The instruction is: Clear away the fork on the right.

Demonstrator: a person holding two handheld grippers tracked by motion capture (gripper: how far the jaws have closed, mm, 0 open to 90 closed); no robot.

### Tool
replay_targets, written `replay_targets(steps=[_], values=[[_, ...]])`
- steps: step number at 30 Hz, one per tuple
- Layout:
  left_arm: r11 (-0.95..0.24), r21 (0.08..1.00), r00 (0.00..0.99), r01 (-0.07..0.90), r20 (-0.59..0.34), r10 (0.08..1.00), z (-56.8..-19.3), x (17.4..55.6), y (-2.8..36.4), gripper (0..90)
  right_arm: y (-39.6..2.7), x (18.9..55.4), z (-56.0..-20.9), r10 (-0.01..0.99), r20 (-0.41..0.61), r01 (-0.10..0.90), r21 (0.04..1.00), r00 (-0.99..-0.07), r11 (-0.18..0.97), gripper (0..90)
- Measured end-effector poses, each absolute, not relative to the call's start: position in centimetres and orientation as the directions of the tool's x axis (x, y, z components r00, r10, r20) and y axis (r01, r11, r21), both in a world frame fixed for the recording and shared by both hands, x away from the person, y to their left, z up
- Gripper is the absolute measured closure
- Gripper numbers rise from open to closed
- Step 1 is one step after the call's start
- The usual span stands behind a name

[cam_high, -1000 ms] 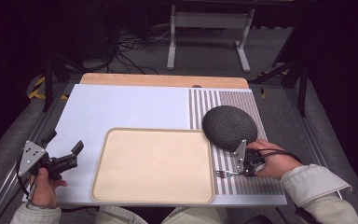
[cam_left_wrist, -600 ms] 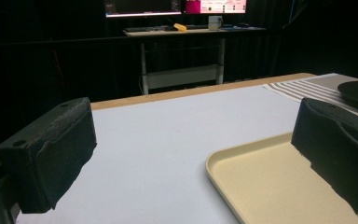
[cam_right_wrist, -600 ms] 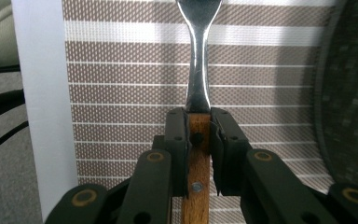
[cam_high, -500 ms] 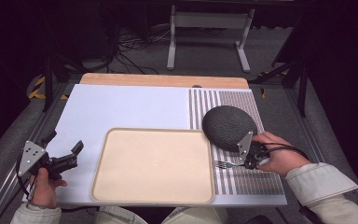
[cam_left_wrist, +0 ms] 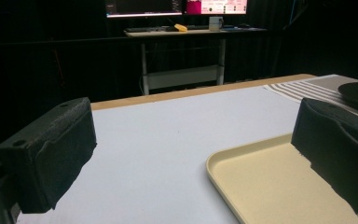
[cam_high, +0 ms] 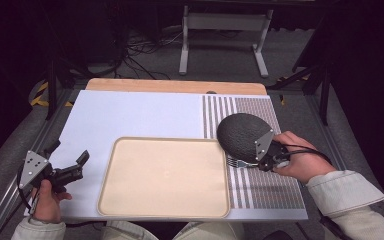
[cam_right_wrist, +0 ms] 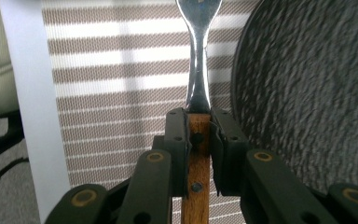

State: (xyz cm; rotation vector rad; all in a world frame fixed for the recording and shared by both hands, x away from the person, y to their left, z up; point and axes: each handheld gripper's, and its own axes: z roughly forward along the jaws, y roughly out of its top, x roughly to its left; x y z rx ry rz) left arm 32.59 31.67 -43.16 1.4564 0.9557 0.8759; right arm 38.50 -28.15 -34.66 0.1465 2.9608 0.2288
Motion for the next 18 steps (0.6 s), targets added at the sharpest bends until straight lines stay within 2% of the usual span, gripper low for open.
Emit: replay_targets(steps=[7,18], values=[[-0.04,0.996,0.394,0.084,0.004,0.919,-43.2,32.6,31.7,0.4,-27.0,38.6,-33.7,0.171,-0.185,0.128,0.222,-0.968,0.967,78.0],[-0.04,0.996,0.394,0.083,0.004,0.919,-43.2,32.6,31.7,0.4,-24.2,38.8,-33.2,0.287,-0.17,0.222,0.322,-0.943,0.92,78.0]])
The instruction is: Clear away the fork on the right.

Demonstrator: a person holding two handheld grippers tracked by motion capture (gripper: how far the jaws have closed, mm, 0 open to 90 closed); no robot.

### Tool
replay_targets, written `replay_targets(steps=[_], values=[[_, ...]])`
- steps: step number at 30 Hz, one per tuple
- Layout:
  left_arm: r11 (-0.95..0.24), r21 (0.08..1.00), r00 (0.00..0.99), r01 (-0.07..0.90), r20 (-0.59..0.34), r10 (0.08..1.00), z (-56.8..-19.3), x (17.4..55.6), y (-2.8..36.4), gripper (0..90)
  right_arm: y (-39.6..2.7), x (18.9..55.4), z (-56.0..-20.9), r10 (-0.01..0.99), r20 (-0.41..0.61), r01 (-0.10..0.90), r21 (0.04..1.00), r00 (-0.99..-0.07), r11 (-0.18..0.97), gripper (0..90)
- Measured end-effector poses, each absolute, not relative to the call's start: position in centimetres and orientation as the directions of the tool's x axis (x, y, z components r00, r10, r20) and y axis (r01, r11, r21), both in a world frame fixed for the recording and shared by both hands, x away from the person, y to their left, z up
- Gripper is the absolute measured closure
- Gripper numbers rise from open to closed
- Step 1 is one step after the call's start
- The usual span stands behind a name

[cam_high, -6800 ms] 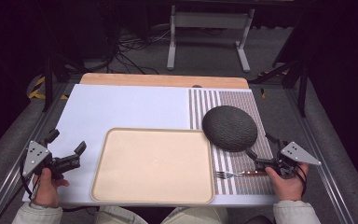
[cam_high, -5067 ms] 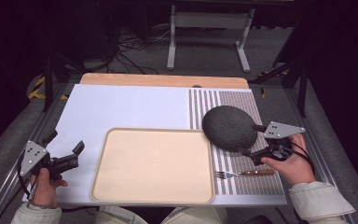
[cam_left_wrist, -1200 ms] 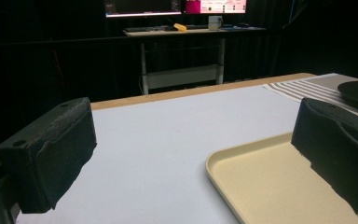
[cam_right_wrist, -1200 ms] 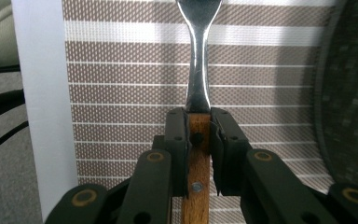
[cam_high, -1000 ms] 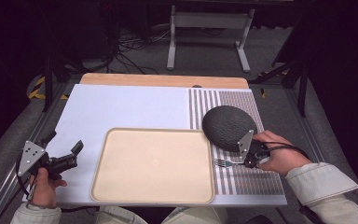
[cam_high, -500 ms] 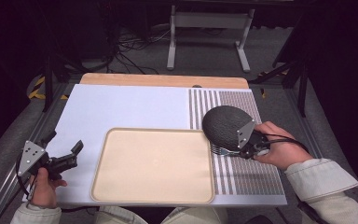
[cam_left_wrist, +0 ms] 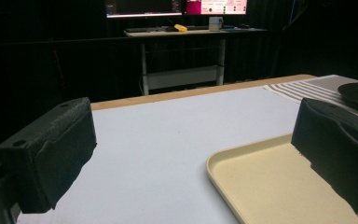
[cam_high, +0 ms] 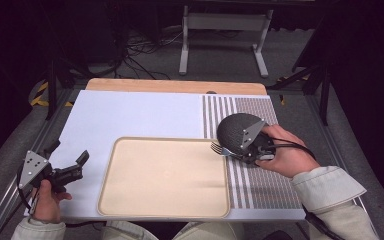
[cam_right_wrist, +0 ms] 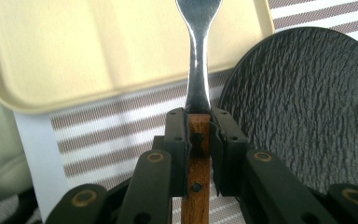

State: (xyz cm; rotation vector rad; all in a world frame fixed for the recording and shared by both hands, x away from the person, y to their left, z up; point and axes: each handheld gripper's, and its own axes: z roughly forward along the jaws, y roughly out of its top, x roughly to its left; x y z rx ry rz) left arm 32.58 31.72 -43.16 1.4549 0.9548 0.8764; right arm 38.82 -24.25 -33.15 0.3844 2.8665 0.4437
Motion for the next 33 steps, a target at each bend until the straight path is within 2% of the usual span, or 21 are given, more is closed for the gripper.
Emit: replay_targets(steps=[17,33], values=[[-0.037,0.996,0.395,0.081,0.002,0.919,-43.1,32.6,31.8,0.4,-20.7,39.2,-33.1,0.485,-0.024,0.433,0.416,-0.874,0.8,78.1],[-0.036,0.996,0.397,0.08,0.001,0.918,-43.1,32.7,31.7,0.4,-18.0,39.4,-33.7,0.606,0.051,0.568,0.42,-0.794,0.708,78.1]])
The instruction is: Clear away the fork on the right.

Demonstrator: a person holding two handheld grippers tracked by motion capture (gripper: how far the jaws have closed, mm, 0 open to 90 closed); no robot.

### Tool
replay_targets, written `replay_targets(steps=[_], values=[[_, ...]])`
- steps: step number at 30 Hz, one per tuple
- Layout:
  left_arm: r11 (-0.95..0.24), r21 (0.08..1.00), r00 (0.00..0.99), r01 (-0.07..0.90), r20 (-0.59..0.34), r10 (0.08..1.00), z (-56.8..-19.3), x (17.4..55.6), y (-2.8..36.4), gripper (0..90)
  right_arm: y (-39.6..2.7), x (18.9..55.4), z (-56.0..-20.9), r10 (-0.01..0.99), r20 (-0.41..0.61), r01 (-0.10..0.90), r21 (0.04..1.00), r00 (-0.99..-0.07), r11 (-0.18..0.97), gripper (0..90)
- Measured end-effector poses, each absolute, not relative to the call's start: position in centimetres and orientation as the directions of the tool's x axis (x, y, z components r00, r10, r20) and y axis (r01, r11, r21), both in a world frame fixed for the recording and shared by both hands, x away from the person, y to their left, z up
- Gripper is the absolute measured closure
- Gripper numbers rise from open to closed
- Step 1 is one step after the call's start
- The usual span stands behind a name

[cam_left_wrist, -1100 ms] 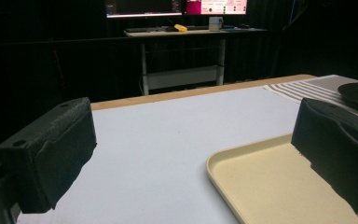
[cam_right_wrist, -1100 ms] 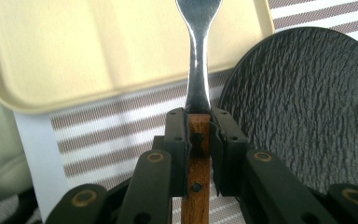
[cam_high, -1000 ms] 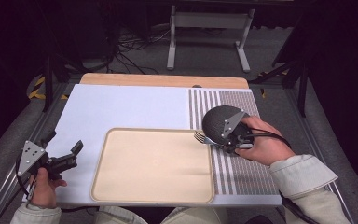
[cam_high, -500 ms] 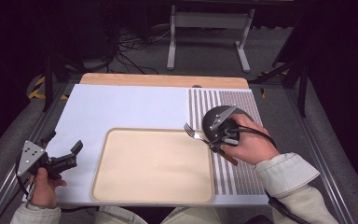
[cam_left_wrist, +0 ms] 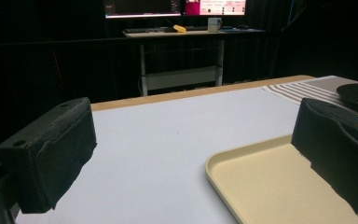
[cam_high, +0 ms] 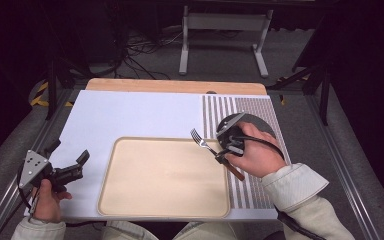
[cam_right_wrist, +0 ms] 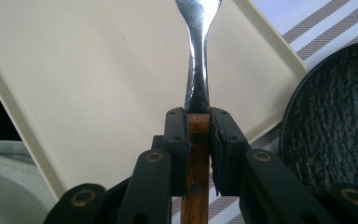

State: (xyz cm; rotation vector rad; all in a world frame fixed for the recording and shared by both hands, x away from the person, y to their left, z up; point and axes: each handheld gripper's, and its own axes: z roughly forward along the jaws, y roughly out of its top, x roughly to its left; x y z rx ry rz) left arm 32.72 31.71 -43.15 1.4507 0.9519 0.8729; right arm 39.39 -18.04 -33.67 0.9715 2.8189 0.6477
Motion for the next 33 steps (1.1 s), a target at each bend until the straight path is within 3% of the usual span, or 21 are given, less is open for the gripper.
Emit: replay_targets(steps=[21,33], values=[[-0.035,0.996,0.398,0.081,0.0,0.917,-43.1,32.7,31.8,0.4,-15.5,39.3,-35.1,0.699,0.12,0.684,0.377,-0.705,0.625,78.0],[-0.032,0.996,0.398,0.083,-0.004,0.917,-43.1,32.7,31.8,0.4,-14.3,39.3,-38.0,0.776,0.168,0.785,0.273,-0.608,0.557,78.0]])
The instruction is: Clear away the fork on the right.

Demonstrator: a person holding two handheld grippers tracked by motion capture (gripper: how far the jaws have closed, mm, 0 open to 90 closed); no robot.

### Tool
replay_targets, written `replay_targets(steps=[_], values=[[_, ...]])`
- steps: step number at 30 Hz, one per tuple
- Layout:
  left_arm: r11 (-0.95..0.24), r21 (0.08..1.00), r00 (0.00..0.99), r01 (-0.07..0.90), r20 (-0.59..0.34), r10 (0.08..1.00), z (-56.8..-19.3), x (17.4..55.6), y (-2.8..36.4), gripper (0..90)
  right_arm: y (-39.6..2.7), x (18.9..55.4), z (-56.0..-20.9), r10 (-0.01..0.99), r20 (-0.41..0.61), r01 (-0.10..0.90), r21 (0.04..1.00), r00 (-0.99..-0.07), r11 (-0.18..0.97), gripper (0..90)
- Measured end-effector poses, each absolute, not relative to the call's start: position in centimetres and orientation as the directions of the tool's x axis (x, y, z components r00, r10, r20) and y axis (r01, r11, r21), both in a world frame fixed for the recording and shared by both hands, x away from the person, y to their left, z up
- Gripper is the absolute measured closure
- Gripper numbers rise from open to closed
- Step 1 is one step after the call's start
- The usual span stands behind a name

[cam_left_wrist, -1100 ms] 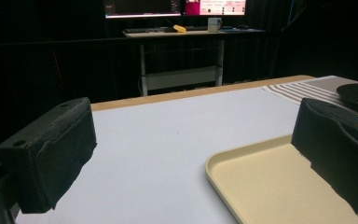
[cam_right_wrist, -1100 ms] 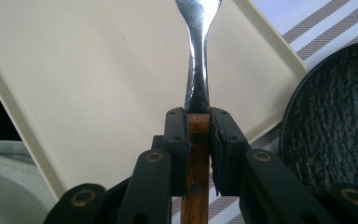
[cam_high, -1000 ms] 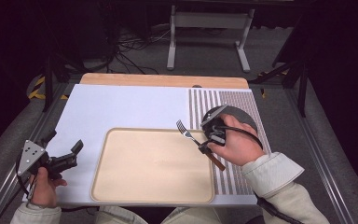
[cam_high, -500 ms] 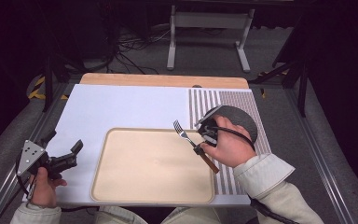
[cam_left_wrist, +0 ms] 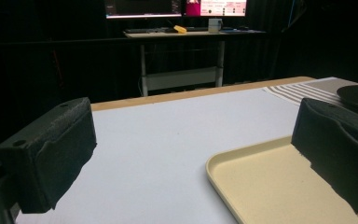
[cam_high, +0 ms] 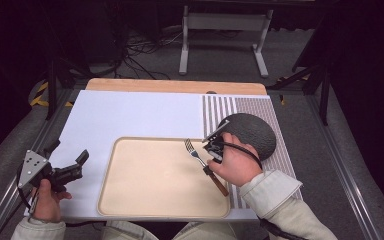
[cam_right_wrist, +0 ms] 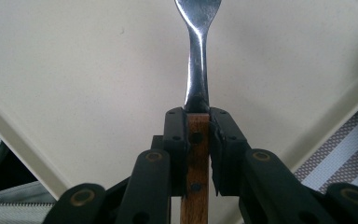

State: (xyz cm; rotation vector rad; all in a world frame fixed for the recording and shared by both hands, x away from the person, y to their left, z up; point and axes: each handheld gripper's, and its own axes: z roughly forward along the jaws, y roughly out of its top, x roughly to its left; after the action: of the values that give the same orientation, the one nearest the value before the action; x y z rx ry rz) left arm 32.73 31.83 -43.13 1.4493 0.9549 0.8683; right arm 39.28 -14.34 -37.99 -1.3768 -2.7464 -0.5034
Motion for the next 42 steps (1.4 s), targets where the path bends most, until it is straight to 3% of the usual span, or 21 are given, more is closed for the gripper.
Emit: replay_targets(steps=[21,42], values=[[-0.03,0.996,0.397,0.083,-0.005,0.918,-43.1,32.7,31.8,0.4,-13.5,39.1,-40.4,0.815,0.209,0.841,0.169,-0.54,0.514,77.9],[-0.028,0.996,0.399,0.081,-0.006,0.917,-43.1,32.8,31.8,0.4,-13.1,39.0,-41.5,0.846,0.221,0.874,0.123,-0.485,0.469,77.7]])
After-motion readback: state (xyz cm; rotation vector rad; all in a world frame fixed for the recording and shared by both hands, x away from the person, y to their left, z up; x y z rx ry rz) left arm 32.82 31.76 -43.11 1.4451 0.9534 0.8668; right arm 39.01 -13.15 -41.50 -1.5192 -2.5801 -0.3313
